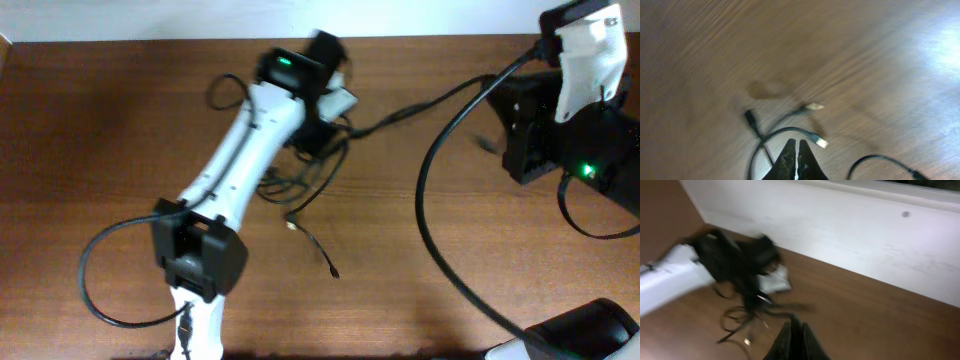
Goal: Untangle cables
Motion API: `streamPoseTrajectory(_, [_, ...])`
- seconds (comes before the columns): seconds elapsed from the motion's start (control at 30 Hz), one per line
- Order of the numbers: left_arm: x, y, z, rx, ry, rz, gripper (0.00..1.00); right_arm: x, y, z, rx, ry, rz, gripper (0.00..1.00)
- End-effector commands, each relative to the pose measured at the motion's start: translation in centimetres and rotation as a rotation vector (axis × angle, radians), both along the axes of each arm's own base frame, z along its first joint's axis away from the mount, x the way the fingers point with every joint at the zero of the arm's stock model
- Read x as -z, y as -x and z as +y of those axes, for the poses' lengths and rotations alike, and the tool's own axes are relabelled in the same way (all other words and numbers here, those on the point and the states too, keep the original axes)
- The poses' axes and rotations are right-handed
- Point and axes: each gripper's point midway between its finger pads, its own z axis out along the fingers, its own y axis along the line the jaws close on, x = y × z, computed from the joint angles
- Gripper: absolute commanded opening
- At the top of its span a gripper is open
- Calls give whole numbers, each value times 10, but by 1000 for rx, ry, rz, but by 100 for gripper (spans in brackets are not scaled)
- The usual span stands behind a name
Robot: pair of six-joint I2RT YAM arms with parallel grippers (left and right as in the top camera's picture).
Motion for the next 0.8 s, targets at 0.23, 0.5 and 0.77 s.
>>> streamPoseTrajectory(0.23, [-11, -26, 237, -724, 414, 165, 0, 10, -21, -78, 478, 116, 5, 4])
streamPoseTrajectory(0.5, [-27, -13, 98, -332, 564, 257, 0, 136, -8, 54, -449, 221, 390, 55])
streamPoseTrajectory(0.77, [-18, 38, -8, -39, 412, 324, 0, 206, -22, 100, -564, 352, 459, 55])
